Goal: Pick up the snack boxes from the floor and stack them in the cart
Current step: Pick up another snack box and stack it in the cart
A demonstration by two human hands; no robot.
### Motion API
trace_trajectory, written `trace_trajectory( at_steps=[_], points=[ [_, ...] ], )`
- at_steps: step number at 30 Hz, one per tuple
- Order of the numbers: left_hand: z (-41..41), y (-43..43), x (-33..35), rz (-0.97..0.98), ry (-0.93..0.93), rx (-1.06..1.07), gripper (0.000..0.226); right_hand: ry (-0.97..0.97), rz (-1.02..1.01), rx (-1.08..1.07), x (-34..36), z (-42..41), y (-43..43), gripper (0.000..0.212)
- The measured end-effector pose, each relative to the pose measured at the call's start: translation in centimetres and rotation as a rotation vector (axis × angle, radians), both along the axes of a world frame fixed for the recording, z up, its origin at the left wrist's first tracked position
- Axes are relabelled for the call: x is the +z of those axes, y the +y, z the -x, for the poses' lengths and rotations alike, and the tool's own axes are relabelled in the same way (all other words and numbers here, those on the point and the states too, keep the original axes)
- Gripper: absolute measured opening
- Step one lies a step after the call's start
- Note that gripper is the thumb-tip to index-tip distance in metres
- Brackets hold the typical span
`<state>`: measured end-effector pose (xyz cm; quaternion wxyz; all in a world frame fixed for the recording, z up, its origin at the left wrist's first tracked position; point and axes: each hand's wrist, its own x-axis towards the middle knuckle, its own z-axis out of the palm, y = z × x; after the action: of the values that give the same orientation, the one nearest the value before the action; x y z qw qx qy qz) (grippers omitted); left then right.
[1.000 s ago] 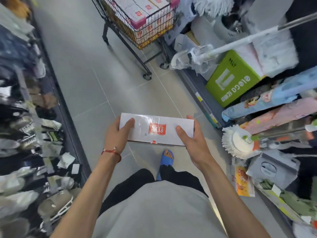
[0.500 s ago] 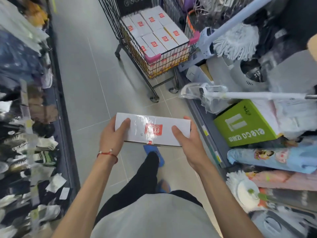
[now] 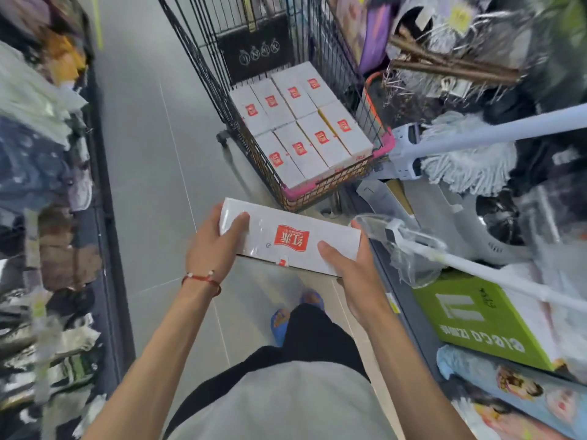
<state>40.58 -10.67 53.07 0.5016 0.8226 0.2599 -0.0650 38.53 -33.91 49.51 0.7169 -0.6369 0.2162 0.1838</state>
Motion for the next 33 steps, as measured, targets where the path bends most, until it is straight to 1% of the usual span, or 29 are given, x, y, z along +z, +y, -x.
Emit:
trace_trajectory(
  at_steps=[2,5,11,15,18,21,23,25,27,31,33],
  points=[
    [-3.6,0.8,0.1,-0.019,0.0,-0.014,0.039,-0.002,-0.017,-0.025,0.2,-3.5,0.6,0.075],
    [-8.5,1.9,0.0,-0.037,-0.004,-0.035,0.037,-0.029,-0.001,-0.024,0.5,-8.5,1.8,0.066],
    [-16.9,4.7,0.6,-0.053,-0.023,-0.041,0.051,-0.022,0.012,-0.005,0.8,-17.0,4.4,0.078],
    [-21.3,7.2,1.0,-0.052,-0.032,-0.056,0.039,-0.025,0.007,-0.068,1.7,-20.8,7.4,0.08],
    [-24.8,9.4,1.0,-0.027,-0.051,-0.101,0.042,-0.013,-0.01,-0.206,2.1,-23.3,10.6,0.072],
    [-28.2,11.9,1.4,-0.002,-0.056,-0.197,0.047,-0.037,-0.002,-0.378,2.4,-25.3,13.7,0.063],
    [-30.4,13.9,1.8,0.017,-0.074,-0.293,0.06,-0.066,0.001,-0.48,2.9,-26.3,15.8,0.06],
    [-32.5,15.7,2.3,0.035,-0.073,-0.366,0.071,-0.069,0.013,-0.546,3.2,-26.8,17.9,0.065],
    [-34.4,16.8,3.1,0.029,-0.073,-0.422,0.068,-0.081,0.016,-0.607,3.8,-27.3,19.7,0.07],
    [-38.3,17.5,3.7,0.032,-0.069,-0.513,0.049,-0.092,0.054,-0.686,4.2,-28.5,22.3,0.069],
    [-39.9,17.1,3.6,0.058,-0.055,-0.546,0.049,-0.076,0.047,-0.75,4.2,-29.3,22.7,0.07]
  ],
)
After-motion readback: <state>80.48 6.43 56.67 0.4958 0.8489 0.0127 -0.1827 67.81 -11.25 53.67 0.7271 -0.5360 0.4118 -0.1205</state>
